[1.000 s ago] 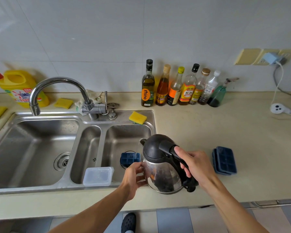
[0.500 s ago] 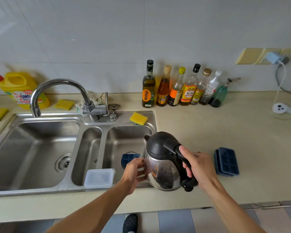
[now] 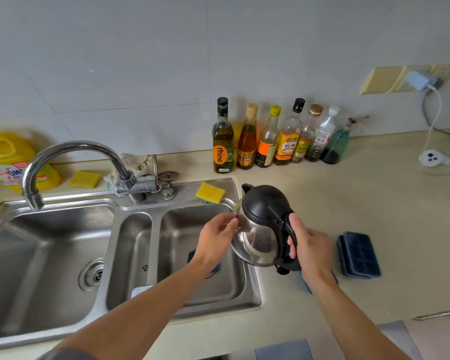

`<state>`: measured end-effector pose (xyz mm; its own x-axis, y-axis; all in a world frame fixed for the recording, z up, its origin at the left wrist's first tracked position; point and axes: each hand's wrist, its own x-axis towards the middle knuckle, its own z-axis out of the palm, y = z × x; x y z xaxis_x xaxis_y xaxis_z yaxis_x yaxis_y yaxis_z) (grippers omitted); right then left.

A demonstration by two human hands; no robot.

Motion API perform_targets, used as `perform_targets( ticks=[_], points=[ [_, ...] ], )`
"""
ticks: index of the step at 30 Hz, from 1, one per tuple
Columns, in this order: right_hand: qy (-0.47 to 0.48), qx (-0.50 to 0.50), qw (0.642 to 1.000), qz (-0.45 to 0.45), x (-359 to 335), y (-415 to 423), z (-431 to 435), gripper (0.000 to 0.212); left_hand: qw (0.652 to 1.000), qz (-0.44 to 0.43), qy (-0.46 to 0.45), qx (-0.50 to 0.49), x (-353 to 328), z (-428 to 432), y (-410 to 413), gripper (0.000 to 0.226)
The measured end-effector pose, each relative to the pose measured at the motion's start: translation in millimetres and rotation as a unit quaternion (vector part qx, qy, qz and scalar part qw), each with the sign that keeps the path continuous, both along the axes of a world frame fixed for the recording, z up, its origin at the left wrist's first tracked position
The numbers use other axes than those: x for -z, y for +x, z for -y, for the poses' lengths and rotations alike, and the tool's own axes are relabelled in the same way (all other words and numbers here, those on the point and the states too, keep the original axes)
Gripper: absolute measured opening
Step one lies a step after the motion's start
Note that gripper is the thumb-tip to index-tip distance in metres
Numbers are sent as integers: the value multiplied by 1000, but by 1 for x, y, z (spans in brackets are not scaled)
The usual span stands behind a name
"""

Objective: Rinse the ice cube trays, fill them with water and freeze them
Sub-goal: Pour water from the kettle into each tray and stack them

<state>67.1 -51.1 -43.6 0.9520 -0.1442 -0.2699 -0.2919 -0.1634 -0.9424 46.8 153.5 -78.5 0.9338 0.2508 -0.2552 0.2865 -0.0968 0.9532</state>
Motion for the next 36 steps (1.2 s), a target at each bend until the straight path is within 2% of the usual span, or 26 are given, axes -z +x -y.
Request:
perform_targets(
  ticks=[4,10,14,19,22,25,27,29,32,36],
  points=[
    [-2,1,1000,9,1,24,-4,55,997,7,16,79,-2,0,26,32],
    [3,12,1000,16,14,58,-5,53,991,-19,14,129,3,-3,73,45],
    [-11,17,1000,13,24,77,5,56,990,-14,15,138,10,0,97,37],
    [-95,11,995,10,22,95,14,52,988,-1,32,152,11,5,116,29],
    [-182,60,977,90,12,92,16,34,988,-8,31,150,10,3,117,30],
    [-199,90,952,216,-6,81,11,27,995,-38,52,81,14,-12,104,39],
    [-173,41,949,261,-16,74,2,26,996,-57,65,32,21,-29,85,28],
    [-141,-45,957,250,-20,68,-13,28,992,-80,103,-1,28,-51,59,13],
    [-113,-212,958,159,-8,58,-45,38,977,-119,166,-57,35,-86,15,14],
    [-148,-379,912,46,29,30,-99,37,947,-167,238,-138,42,-127,-55,12]
  ],
)
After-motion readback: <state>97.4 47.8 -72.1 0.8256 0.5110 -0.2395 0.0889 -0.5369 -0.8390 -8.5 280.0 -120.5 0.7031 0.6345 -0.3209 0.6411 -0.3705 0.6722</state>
